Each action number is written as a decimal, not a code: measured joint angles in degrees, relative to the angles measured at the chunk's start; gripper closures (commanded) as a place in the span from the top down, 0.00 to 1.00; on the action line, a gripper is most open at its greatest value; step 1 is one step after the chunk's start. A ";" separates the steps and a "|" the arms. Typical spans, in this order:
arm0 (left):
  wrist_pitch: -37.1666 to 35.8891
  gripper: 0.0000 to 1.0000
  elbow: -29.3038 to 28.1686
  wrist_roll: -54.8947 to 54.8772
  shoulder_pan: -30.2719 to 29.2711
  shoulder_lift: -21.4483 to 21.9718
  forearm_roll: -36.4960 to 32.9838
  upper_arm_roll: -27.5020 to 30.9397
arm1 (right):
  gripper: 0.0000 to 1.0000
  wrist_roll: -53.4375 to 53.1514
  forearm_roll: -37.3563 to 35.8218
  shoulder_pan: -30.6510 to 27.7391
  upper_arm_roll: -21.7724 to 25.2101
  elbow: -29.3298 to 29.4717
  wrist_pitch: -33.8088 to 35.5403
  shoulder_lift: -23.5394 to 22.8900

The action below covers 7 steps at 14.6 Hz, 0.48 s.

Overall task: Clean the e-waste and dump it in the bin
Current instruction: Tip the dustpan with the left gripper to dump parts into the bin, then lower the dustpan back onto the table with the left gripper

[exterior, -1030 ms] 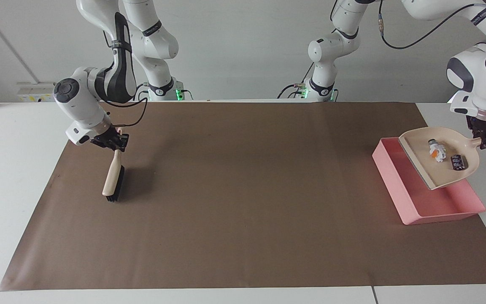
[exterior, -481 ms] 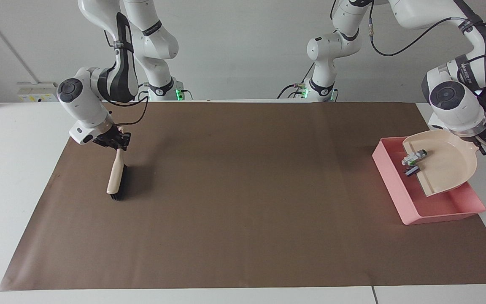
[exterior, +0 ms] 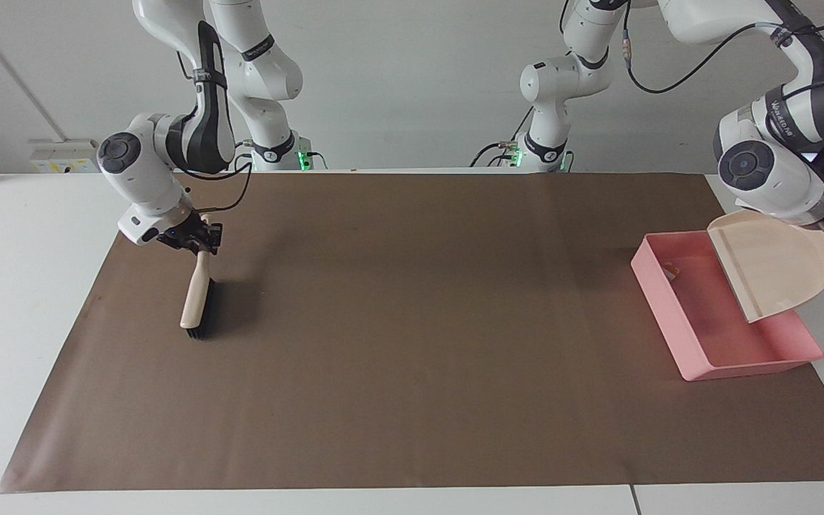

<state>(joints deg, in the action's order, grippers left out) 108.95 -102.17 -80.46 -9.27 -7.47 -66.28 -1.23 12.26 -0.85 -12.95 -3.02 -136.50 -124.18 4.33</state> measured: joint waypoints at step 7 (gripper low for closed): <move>-3.61 0.01 0.53 -2.94 7.13 4.25 19.22 -0.70 | 1.00 0.00 -0.01 1.68 -0.51 10.97 2.49 0.53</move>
<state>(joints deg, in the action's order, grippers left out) 105.34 -101.64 -83.40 -2.14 -3.22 -47.05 -1.93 12.27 -0.86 -11.27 -3.53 -125.53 -121.69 4.86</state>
